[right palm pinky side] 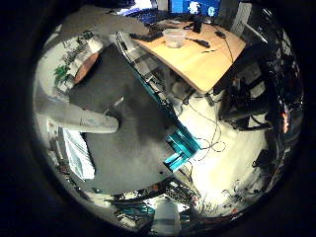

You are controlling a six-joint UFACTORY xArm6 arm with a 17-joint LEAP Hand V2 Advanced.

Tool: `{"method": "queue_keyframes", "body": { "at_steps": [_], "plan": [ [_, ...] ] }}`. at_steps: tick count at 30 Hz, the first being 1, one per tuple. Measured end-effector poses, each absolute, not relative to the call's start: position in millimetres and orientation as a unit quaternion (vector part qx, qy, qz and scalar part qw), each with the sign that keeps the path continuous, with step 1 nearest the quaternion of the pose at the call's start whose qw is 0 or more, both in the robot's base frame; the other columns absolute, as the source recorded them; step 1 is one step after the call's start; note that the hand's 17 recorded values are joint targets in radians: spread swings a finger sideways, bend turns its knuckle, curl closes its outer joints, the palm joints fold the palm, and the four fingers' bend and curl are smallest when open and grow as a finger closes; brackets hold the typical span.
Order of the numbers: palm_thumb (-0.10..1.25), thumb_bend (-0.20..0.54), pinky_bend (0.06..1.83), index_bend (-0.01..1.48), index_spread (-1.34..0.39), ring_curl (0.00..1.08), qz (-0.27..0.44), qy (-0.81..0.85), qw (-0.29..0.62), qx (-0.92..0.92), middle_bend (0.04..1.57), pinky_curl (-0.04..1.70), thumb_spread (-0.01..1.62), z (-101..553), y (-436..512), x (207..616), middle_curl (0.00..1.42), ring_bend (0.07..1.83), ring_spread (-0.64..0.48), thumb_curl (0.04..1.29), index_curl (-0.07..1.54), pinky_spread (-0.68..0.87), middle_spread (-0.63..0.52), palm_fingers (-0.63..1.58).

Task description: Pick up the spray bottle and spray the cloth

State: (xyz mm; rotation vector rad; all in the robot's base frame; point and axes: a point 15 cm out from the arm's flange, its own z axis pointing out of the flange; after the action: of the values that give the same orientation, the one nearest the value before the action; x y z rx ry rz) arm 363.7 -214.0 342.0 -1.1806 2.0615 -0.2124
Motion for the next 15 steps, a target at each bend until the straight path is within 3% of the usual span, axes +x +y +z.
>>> {"method": "queue_keyframes", "body": {
  "at_steps": [15],
  "plan": [
    [0.45, -0.027, 1.29, 0.17, -0.16, 0.14, -0.005, 0.761, 0.404, -0.507, 0.25, 0.00, 1.04, 303.9, -135.5, 397.9, 0.33, 0.67, 0.28, 0.39, 0.31, 0.57, 0.16, 0.32]
  ]
}}
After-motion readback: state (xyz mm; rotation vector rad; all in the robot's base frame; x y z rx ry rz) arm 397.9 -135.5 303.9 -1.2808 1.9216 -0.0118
